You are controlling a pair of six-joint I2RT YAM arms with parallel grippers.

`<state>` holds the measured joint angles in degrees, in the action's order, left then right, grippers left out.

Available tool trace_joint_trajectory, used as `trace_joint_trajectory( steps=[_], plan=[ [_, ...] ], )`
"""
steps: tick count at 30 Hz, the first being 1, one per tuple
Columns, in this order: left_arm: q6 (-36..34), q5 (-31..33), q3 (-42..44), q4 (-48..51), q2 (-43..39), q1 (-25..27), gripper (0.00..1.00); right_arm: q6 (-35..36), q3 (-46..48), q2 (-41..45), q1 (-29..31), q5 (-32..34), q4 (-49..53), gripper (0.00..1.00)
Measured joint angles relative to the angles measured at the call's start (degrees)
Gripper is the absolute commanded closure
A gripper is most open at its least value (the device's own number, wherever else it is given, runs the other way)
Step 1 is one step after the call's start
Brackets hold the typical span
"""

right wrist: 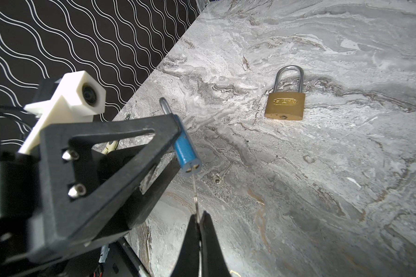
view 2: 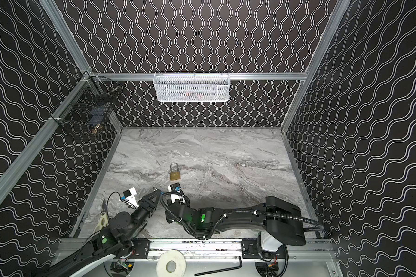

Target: Unlock with the key

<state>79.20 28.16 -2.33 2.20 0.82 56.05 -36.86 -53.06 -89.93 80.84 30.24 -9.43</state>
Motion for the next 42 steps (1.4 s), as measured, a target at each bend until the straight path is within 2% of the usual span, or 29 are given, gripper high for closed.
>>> trace_joint_trajectory(
  steps=[14, 23, 36, 42],
  plan=[
    [-1.33, 1.22, -0.57, 1.40, 0.02, -0.02, 1.00, -1.64, 0.28, -1.40, -0.87, -3.10, -2.08, 1.00],
    [-2.43, -0.57, 0.11, -0.76, 0.20, -0.07, 1.00, -1.11, 2.05, 1.60, -2.62, -6.95, -2.29, 1.00],
    [-3.63, -0.20, -0.31, -5.95, 8.90, -0.17, 1.00, 0.02, 0.96, -0.02, -2.84, -6.51, 0.04, 1.00],
    [-4.52, -1.46, -0.17, -9.07, 9.92, -0.17, 1.00, 0.48, 2.32, 2.08, -2.89, -5.70, -0.83, 1.00]
  ],
)
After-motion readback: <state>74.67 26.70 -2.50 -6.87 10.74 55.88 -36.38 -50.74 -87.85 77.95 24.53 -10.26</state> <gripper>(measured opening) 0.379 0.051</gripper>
